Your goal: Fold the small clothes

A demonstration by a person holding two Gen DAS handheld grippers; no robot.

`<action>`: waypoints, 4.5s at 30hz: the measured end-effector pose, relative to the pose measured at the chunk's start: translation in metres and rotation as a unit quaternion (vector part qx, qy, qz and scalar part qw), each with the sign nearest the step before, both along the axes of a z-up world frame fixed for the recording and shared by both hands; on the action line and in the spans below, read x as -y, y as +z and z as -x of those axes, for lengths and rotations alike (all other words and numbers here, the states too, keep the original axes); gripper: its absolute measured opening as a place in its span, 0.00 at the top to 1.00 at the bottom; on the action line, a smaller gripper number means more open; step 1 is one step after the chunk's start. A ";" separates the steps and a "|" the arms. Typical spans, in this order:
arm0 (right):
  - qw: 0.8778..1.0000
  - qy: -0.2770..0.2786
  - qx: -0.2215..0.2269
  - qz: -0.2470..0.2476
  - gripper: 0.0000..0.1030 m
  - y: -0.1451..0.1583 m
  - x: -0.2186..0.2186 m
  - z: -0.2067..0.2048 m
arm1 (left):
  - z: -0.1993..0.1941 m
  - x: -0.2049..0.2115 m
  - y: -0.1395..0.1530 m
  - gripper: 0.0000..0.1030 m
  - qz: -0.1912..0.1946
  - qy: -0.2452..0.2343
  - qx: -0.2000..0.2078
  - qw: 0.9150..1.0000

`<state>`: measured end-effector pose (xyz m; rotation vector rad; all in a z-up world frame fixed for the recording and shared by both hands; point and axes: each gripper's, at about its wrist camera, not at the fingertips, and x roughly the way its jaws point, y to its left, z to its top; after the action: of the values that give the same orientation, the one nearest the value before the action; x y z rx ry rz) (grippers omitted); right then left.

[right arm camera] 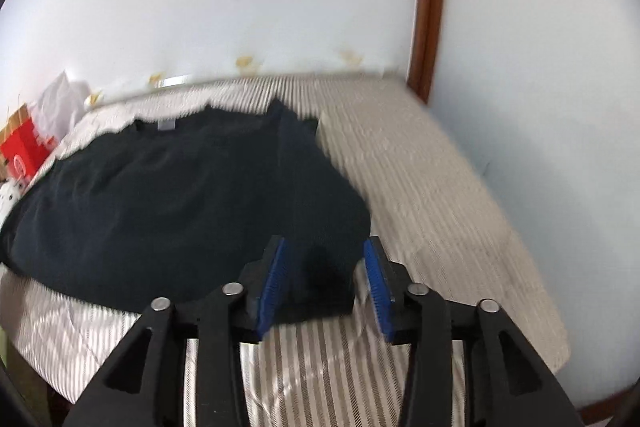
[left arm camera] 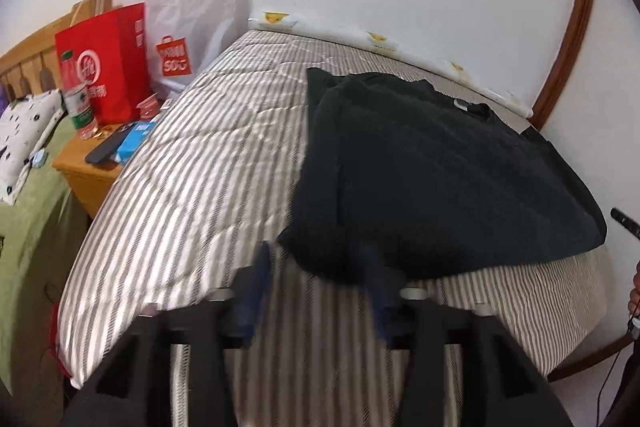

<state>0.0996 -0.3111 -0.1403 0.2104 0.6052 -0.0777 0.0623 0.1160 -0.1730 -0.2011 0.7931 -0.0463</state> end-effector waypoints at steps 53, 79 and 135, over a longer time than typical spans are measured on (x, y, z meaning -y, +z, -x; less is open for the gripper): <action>0.986 0.150 -0.049 0.053 0.56 -0.021 -0.204 -0.037 | -0.051 0.018 -0.009 0.67 0.164 0.085 -0.015 0.983; 0.997 0.068 -0.015 -0.039 0.56 -0.012 -0.045 0.028 | -0.072 0.220 0.130 0.87 -0.040 -0.140 0.112 0.983; 0.989 0.012 0.125 -0.079 0.89 0.036 0.004 -0.029 | -0.053 0.261 -0.004 0.29 -0.033 -0.234 -0.025 0.971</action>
<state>0.1287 -0.3154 -0.1045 0.3612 0.3627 0.0196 0.1157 -0.1455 -0.1773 0.0518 0.8778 -0.4621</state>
